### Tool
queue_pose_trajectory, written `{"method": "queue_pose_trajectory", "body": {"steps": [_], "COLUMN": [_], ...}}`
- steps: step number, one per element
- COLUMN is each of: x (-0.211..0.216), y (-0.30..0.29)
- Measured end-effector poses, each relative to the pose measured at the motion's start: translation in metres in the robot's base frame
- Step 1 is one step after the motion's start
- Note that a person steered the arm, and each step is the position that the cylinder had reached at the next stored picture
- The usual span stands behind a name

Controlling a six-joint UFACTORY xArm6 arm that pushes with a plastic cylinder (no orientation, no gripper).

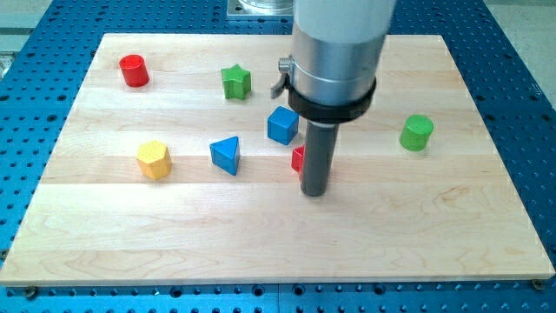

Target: Push the blue triangle to the bottom of the blue cube

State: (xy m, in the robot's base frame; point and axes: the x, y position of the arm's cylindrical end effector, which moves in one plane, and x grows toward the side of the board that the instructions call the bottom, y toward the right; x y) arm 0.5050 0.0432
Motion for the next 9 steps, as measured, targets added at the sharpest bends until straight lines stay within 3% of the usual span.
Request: {"method": "queue_pose_trajectory", "body": {"steps": [1,2,3,4,5,7,8,9], "x": [0.022,0.038,0.007,-0.032,-0.038,-0.012,-0.044,-0.080], "y": [-0.021,-0.152,-0.184,-0.155,-0.109,-0.097,-0.054,-0.077]}}
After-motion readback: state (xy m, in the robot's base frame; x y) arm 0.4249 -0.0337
